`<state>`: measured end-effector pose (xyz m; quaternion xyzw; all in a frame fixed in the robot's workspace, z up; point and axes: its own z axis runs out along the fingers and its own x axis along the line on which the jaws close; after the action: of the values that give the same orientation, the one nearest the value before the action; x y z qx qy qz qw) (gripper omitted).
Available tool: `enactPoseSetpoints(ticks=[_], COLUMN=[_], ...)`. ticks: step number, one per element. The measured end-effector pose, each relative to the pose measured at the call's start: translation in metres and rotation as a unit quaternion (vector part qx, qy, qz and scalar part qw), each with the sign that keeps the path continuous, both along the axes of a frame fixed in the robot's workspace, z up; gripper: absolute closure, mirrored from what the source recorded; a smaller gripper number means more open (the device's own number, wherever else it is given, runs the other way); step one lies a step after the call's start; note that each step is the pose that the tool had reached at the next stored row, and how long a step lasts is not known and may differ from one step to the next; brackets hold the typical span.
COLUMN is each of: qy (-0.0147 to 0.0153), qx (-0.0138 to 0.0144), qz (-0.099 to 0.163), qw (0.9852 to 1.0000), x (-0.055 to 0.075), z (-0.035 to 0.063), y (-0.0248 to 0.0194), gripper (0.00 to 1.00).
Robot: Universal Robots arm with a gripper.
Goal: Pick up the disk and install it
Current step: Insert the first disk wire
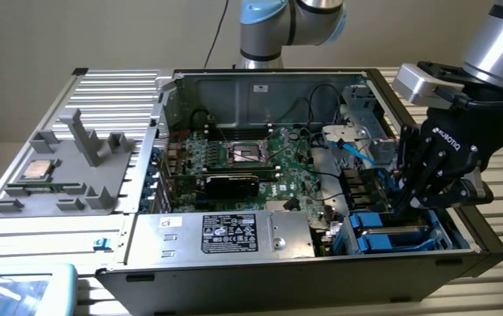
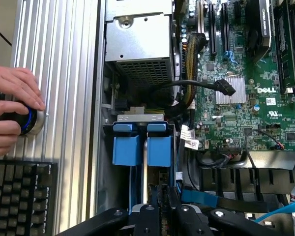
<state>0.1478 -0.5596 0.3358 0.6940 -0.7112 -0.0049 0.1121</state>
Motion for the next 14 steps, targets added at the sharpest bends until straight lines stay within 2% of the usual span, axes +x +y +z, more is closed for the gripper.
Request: enactPoseSetpoints(ticks=[5, 8, 10, 12, 14], qy=[-0.0015, -0.0054, -0.0078, -0.0080, -0.0085], qx=[0.0000, -0.0006, -0.0021, -0.0037, -0.0079], qz=[0.000, 0.000, 0.000, 0.000, 0.000], qw=[1.0000, 1.0000, 1.0000, 1.0000, 0.9999], x=[-0.0015, -0.0019, -0.0020, -0.0022, -0.0026], z=[-0.0015, -0.0017, -0.0017, -0.0019, -0.0020], y=[0.0006, 0.0009, 0.0028, 0.0041, 0.0054], gripper=[0.84, 0.84, 0.84, 0.84, 0.84])
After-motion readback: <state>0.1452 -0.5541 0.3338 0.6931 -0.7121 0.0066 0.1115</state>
